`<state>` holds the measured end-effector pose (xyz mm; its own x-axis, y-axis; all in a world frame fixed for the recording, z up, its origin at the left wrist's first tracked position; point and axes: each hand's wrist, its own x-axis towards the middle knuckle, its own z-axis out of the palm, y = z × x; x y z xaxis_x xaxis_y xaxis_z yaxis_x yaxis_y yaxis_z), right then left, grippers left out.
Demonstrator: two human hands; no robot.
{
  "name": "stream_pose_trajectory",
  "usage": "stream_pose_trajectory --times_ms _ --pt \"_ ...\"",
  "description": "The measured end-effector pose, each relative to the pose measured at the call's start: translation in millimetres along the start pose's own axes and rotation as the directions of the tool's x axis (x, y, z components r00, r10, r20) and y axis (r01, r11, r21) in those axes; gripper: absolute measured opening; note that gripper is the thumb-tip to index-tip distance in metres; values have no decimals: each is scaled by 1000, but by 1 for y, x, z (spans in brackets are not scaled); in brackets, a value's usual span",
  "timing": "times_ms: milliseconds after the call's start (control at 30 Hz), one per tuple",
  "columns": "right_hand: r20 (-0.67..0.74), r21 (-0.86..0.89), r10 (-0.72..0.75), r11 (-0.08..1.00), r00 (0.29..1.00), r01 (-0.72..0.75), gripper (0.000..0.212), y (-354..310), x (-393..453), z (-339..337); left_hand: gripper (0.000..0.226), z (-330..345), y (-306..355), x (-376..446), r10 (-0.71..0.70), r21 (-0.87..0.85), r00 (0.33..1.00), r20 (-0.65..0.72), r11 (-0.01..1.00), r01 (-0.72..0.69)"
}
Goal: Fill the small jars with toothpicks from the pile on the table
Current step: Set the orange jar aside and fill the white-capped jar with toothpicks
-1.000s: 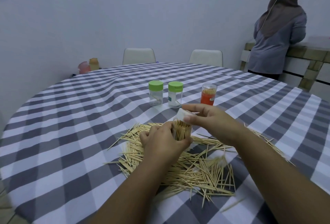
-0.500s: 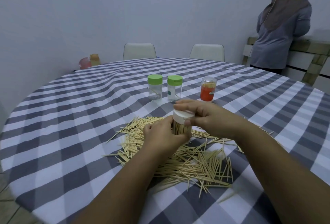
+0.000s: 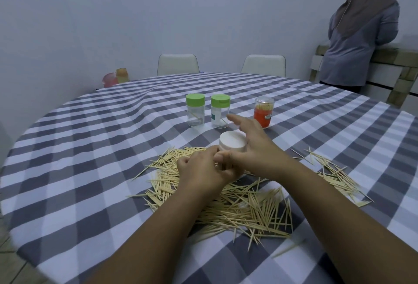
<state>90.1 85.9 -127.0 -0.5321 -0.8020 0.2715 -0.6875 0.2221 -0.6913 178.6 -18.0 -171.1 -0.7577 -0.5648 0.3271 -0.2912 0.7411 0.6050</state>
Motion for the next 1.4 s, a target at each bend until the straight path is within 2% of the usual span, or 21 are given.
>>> stream_pose_trajectory --times_ms 67,133,367,400,467,533,567,633,733,767,833,933,1000,1133,1200,1233,1333,1400 --pt "78 161 -17 987 997 4 78 2 -1 -4 39 0 0 0 -18 16 1000 -8 1000 18" --pt "70 201 -29 979 997 15 74 3 -2 -6 46 0 0 -1 -24 34 1000 -18 999 24" --pt "-221 -100 -20 995 975 -3 94 0 -1 8 29 0 2 -4 -15 13 1000 -27 1000 16" --pt "-202 -75 -24 997 979 9 98 1 0 8 27 0 3 -4 -13 17 1000 -28 1000 13" --pt "-77 78 -23 997 997 29 102 4 -1 5 30 1 2 -4 -23 20 999 -24 1000 24" --pt "27 179 -20 984 999 15 95 7 -1 1 38 1 2 -4 -32 6 999 -26 999 32" --pt "27 187 -17 982 999 12 92 7 -2 0 40 1 2 -4 -32 8 999 -30 999 32" --pt "-61 149 -10 989 998 19 93 6 -1 2 42 1 4 -5 -37 28 998 -45 999 39" --pt "-213 3 13 1000 977 -13 104 5 1 6 40 2 5 -6 -45 46 998 -51 998 47" --pt "-199 17 22 1000 980 -19 106 7 1 6 39 3 5 -6 -40 53 998 -49 998 43" --pt "-76 140 25 990 997 -14 106 8 0 2 39 3 6 -6 -37 57 998 -43 998 39" --pt "64 210 17 977 998 -30 96 9 0 -7 44 3 6 -6 -32 32 999 -43 999 34" --pt "17 162 19 987 1000 -21 93 5 -1 -7 45 4 6 -7 -25 39 998 -51 999 27" --pt "-229 -21 66 997 971 -72 96 0 0 6 43 5 10 -8 -29 95 997 -77 995 37" --pt "-293 -77 77 992 953 -103 101 0 0 9 42 6 11 -8 -37 113 997 -69 993 45" --pt "-263 -25 78 996 962 -87 103 1 -1 8 44 7 10 -7 -40 118 997 -64 992 47" --pt "0 235 55 971 998 -53 97 4 -3 -2 47 7 10 -8 -31 98 997 -64 994 37" --pt "86 253 28 966 996 -49 91 5 -4 -9 48 7 10 -9 -32 79 998 -61 996 37"
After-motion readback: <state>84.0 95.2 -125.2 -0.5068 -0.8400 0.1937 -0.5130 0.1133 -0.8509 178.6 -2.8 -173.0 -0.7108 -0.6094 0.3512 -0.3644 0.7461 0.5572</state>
